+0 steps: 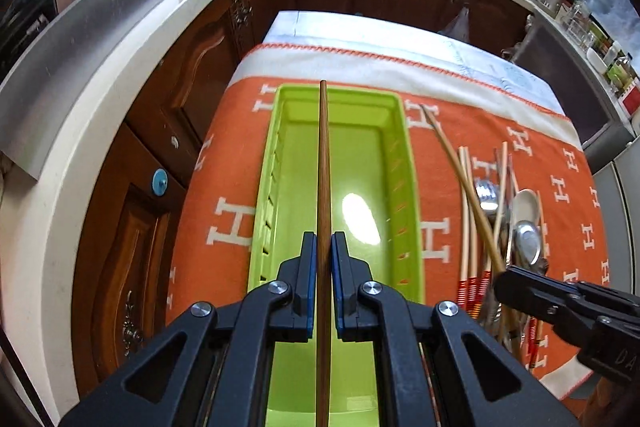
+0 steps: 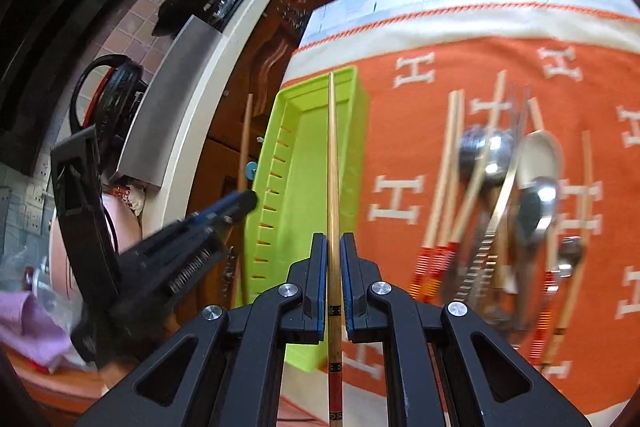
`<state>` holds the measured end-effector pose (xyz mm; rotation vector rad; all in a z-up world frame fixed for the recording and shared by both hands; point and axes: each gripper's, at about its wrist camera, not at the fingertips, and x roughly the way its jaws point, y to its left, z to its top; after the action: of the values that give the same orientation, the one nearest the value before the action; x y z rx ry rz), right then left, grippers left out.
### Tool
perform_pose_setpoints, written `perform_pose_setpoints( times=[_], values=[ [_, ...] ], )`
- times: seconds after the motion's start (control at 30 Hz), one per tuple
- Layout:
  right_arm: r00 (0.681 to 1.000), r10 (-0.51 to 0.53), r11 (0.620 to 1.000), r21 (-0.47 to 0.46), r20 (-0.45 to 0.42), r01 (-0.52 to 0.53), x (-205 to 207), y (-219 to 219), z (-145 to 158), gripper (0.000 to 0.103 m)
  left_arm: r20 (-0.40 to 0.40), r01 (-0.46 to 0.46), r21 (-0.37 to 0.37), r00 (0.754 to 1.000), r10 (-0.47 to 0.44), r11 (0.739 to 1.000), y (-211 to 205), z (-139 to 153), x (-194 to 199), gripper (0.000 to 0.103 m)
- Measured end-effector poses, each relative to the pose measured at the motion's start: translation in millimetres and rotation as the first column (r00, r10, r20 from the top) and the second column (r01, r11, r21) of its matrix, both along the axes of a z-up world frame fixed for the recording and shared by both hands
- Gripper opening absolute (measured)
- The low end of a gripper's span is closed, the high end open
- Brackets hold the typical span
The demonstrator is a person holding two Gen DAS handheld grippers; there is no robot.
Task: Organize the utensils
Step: 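Carry both chopsticks over the green tray and open both grippers to drop them, then move both grippers back over the utensil pile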
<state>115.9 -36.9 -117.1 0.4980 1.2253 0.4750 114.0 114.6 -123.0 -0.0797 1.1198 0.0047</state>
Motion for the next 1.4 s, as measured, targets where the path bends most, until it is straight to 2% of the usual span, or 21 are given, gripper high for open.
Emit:
perform_pose_setpoints(
  times=[0.13, 0.27, 0.37, 0.43, 0.5, 0.73, 0.93, 1.1, 1.4],
  values=[
    [0.998, -0.004, 1.0, 0.019, -0.064, 0.006, 12, 26, -19, 0.007, -0.016, 0.004, 0.003, 1.0, -0.004, 1.0, 3, -12, 2, 0.005],
    [0.996, -0.011, 1.0, 0.01, -0.089, 0.012, 20, 44, -29, 0.007, -0.024, 0.002, 0.006, 1.0, -0.002, 1.0, 3, -20, 4, 0.006],
    [0.994, -0.022, 1.0, -0.005, -0.107, 0.022, 25, 49, -34, 0.01, -0.018, 0.0, 0.027, 1.0, 0.0, 1.0, 4, -23, 5, 0.022],
    [0.993, -0.027, 1.0, -0.006, -0.115, 0.026, 28, 49, -38, 0.017, -0.006, -0.004, 0.056, 1.0, 0.004, 0.998, 5, -22, 3, 0.041],
    [0.993, -0.031, 1.0, -0.006, -0.111, 0.031, 28, 45, -42, 0.019, 0.008, -0.012, 0.067, 1.0, 0.012, 0.998, 6, -19, 1, 0.053],
    [0.996, -0.014, 1.0, -0.001, -0.089, 0.014, 23, 43, -35, 0.019, 0.028, -0.03, 0.058, 0.999, 0.029, 0.998, 9, -9, -9, 0.081],
    [0.998, -0.011, 1.0, -0.005, -0.055, 0.011, 10, 26, -24, 0.02, 0.029, -0.034, 0.044, 0.999, 0.033, 0.998, 2, -1, -18, 0.088],
    [1.0, -0.023, 0.999, -0.03, -0.01, 0.023, -3, 3, -13, 0.02, 0.034, -0.032, 0.025, 0.999, 0.031, 0.999, -9, 8, -26, 0.09],
    [0.991, -0.069, 0.987, -0.139, 0.111, 0.084, -30, -68, 17, 0.022, 0.075, 0.018, 0.02, 0.997, -0.02, 1.0, -45, 30, -35, 0.097]
  ],
)
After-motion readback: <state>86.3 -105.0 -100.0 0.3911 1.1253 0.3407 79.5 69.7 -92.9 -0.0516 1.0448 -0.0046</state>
